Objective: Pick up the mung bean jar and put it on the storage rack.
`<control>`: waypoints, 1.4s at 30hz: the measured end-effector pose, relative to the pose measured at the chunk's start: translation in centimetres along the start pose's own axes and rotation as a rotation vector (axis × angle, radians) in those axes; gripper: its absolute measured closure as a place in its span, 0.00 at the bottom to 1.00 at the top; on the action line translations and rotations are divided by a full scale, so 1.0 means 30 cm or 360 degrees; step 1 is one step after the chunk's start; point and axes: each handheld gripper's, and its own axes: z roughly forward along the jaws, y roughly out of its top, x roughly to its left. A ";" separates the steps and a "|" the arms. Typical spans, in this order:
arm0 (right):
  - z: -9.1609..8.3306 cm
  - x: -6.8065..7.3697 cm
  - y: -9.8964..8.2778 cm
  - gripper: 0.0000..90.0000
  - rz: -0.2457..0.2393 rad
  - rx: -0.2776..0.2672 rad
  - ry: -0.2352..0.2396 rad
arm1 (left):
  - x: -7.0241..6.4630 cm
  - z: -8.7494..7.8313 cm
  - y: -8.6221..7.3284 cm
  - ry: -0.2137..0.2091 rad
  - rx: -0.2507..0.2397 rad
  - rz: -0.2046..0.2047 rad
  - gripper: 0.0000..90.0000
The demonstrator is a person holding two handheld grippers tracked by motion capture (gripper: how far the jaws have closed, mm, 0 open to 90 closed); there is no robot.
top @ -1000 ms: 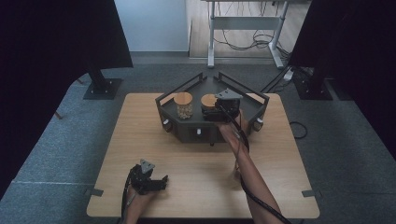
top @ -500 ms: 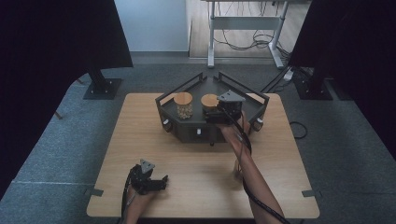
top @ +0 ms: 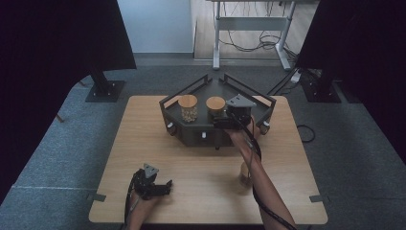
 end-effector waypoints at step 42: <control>-0.120 -0.017 -0.054 0.09 -0.0041 -0.0007 0.0029 | -0.001 0.000 0.000 0.0003 -0.0001 -0.0003 0.03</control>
